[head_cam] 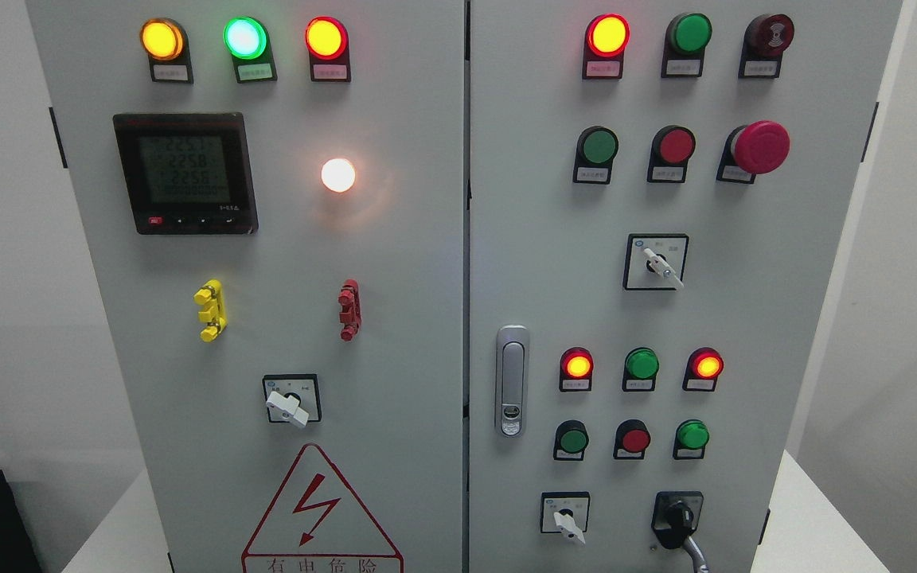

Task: Trip black knob to open circuit

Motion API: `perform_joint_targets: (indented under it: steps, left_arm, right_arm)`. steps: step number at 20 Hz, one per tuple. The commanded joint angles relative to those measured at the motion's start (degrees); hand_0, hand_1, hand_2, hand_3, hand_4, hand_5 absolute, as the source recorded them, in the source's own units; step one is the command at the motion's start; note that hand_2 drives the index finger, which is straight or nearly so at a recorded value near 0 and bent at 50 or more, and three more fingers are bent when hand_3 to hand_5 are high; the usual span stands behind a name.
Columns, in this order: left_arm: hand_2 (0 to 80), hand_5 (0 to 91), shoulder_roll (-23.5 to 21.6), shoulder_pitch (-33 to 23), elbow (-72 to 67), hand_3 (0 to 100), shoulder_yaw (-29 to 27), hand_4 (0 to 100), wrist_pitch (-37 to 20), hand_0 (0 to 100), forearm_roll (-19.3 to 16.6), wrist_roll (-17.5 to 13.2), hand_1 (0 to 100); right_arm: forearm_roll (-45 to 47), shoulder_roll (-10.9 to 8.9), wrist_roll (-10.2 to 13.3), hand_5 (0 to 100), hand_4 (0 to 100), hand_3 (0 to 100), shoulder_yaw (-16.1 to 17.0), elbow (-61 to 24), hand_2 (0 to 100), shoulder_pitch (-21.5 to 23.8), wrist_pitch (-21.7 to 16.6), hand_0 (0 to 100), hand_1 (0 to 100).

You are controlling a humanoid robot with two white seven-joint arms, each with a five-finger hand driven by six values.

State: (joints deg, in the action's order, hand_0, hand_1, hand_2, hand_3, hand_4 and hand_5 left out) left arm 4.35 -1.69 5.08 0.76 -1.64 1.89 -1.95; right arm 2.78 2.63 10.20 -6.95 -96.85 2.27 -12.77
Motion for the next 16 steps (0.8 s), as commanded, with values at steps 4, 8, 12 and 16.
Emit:
perform_joint_targets:
  steps: [4,8,12,16]
  left_arm:
    - [0.0,0.0,0.05,0.02,-0.07,0,-0.05,0,0.06,12,0.14,0.01,39]
    - [0.0,0.0,0.05,0.02,-0.07,0,-0.05,0,0.06,12,0.14,0.01,39]
    - [0.0,0.0,0.05,0.02,-0.07,0,-0.05,0,-0.02,12,0.14,0.01,39]
    - [0.0,0.0,0.05,0.02,-0.07,0,-0.05,0,-0.02,12,0.14,0.01,39]
  right_arm:
    - [-0.23,0.45,-1.06,93,100,100,-1.93,-1.5,1,-0.69,-0.41,78,93]
    - [-0.14,0.45,-1.06,93,100,100,-1.93,-1.5,1,-0.86,-0.41,78,93]
    - [-0.23,0.45,-1.06,93,100,100,-2.45,-1.68,1,-0.95,-0.41,78,93]
    - [-0.14,0.53,-1.06,93,100,100,-2.54,-1.68,1,-0.95,-0.41,78,93]
